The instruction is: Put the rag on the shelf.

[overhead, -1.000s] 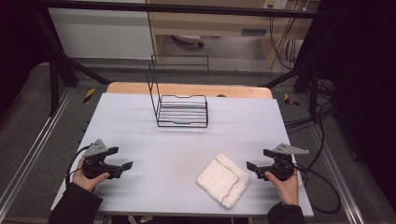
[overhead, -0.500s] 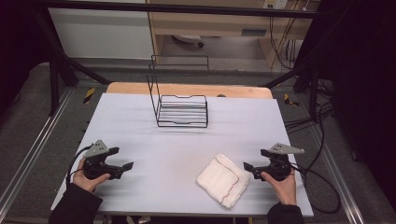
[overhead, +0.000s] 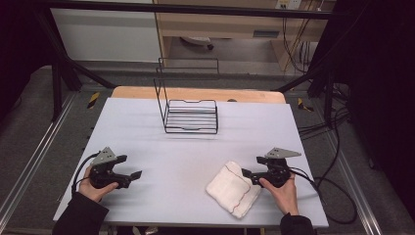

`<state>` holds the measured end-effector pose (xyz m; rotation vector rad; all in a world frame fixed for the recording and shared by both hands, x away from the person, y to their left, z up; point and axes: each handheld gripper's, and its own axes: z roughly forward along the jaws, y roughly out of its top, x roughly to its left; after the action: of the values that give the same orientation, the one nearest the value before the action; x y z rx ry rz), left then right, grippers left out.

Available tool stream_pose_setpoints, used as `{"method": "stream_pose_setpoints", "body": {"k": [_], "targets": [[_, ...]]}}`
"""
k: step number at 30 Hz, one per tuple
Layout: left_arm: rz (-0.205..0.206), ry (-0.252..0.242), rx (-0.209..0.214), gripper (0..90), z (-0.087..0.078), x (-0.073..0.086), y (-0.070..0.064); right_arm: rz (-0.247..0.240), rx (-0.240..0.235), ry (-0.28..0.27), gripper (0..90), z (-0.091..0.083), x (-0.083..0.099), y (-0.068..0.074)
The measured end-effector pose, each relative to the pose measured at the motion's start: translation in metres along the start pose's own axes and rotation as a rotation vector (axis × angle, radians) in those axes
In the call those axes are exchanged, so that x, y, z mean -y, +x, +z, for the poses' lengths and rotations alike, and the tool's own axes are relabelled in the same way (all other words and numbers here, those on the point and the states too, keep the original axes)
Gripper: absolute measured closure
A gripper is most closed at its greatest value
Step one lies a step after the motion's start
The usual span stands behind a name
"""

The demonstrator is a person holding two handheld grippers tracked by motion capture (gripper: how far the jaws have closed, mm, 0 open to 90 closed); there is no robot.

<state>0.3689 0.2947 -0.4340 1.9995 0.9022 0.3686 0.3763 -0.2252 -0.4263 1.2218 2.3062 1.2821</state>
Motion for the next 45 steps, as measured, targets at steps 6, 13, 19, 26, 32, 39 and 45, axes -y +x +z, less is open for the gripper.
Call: {"method": "stream_pose_setpoints", "body": {"k": [6, 13, 19, 26, 32, 39, 45], "targets": [[-0.001, -0.001, -0.005, 9.7, 0.0, 0.0, 0.0, -0.023, -0.061, 0.048, 27.3, 0.018, -0.009, 0.014], [-0.004, -0.003, -0.014, 9.9, -0.001, -0.001, 0.0, -0.085, -0.129, 0.062, 37.8, 0.027, -0.01, 0.052], [-0.006, -0.005, -0.02, 10.0, -0.002, 0.0, 0.001, -0.126, -0.162, 0.09, 46.6, 0.04, -0.011, 0.083], [-0.008, -0.005, -0.022, 10.5, -0.002, 0.0, 0.001, -0.166, -0.172, 0.169, 57.6, 0.058, -0.006, 0.103], [-0.006, 0.001, -0.023, 10.8, -0.002, 0.0, 0.001, -0.191, -0.144, 0.191, 65.3, 0.065, -0.003, 0.11], [-0.009, -0.001, -0.025, 11.0, -0.002, 0.0, 0.001, -0.254, -0.089, 0.196, 78.0, 0.067, -0.002, 0.116], [-0.012, -0.003, -0.026, 11.2, -0.003, 0.0, 0.002, -0.239, -0.097, 0.208, 84.8, 0.066, -0.003, 0.116]]}}
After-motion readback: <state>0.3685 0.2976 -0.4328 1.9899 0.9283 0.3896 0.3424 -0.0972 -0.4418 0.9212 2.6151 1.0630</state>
